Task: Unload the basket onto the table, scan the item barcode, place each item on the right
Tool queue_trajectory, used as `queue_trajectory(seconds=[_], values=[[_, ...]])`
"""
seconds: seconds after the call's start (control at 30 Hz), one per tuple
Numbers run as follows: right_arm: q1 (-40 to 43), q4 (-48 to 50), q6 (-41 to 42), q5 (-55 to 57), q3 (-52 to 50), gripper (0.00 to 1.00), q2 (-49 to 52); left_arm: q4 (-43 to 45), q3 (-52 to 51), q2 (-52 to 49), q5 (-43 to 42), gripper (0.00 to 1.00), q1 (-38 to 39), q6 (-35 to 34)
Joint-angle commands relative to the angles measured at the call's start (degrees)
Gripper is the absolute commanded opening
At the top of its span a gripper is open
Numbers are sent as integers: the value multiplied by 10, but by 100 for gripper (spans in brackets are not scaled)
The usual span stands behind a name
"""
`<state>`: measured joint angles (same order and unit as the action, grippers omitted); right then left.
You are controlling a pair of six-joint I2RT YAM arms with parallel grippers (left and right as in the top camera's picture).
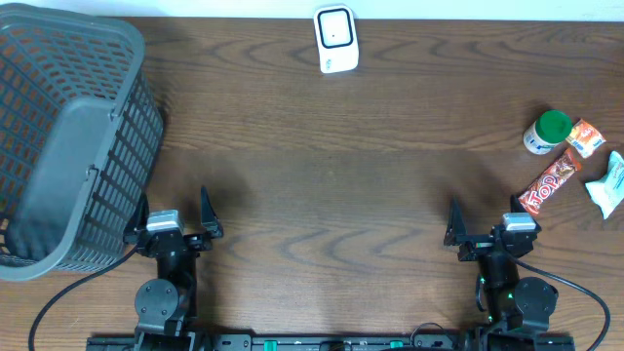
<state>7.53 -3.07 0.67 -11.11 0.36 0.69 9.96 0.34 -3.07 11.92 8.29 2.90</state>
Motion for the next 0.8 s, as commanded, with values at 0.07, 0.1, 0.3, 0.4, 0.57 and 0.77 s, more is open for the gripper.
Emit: queue_trajectory(seconds=[0.07, 0.1, 0.3, 0.4, 0.57, 0.77], values=[[-5, -2, 6, -5, 0, 99, -4, -30, -1, 30, -3, 98, -3, 5], [-5, -2, 6, -5, 0, 99, -4, -41, -1, 30, -3, 98, -3, 5], [-5, -2, 6, -5, 0, 99, -4, -108, -1, 30, -4, 98, -3, -4], [-5, -2, 6, -5, 0, 99, -4, -133, -1, 30, -10, 98, -3, -6], [-5, -2, 6, -5, 0, 99, -4, -134, -1, 30, -10, 98, -3, -6], [-5, -2, 6, -5, 0, 99, -3, -134, -1, 30, -10, 98, -3, -6]])
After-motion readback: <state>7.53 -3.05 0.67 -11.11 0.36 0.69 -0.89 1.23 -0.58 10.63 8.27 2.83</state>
